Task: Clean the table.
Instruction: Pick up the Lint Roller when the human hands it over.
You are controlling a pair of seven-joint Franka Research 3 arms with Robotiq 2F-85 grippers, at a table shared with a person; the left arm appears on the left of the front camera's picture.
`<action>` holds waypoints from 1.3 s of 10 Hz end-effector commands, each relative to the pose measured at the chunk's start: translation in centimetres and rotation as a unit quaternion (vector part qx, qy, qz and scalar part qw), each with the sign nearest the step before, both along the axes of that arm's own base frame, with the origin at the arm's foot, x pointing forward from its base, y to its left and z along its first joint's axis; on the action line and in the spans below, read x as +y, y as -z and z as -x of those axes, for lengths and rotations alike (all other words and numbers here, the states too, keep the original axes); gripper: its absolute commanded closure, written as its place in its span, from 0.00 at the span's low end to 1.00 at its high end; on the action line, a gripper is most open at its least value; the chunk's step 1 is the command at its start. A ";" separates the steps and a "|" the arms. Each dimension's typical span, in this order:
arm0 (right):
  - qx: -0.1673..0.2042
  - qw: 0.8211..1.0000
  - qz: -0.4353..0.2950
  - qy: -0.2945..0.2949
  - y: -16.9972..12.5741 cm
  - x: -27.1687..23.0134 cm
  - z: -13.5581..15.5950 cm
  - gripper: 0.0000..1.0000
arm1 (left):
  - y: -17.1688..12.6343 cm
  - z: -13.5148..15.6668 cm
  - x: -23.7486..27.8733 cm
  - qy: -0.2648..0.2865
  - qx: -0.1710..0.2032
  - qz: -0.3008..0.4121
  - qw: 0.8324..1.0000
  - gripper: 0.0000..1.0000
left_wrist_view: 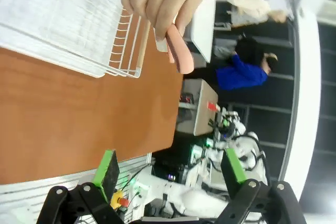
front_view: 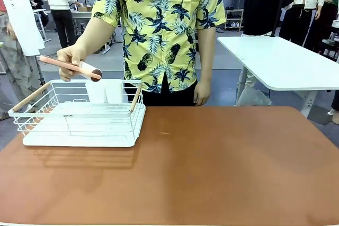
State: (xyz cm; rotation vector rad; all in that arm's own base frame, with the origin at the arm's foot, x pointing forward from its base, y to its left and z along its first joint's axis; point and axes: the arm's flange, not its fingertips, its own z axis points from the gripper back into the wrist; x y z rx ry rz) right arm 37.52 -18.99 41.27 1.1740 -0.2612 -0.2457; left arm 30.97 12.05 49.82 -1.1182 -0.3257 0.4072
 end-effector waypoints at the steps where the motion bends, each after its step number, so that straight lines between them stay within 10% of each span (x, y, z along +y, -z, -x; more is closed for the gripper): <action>1: -0.003 1.000 -0.001 -0.001 -0.2 0.0 0.1 0.00 | -1.9 0.7 -3.6 -0.041 0.066 0.015 0.997 0.00; 13: -0.003 1.000 -0.001 -0.001 -0.2 0.0 0.1 0.00 | -0.1 -6.7 -10.2 -0.155 0.069 -0.061 0.984 0.00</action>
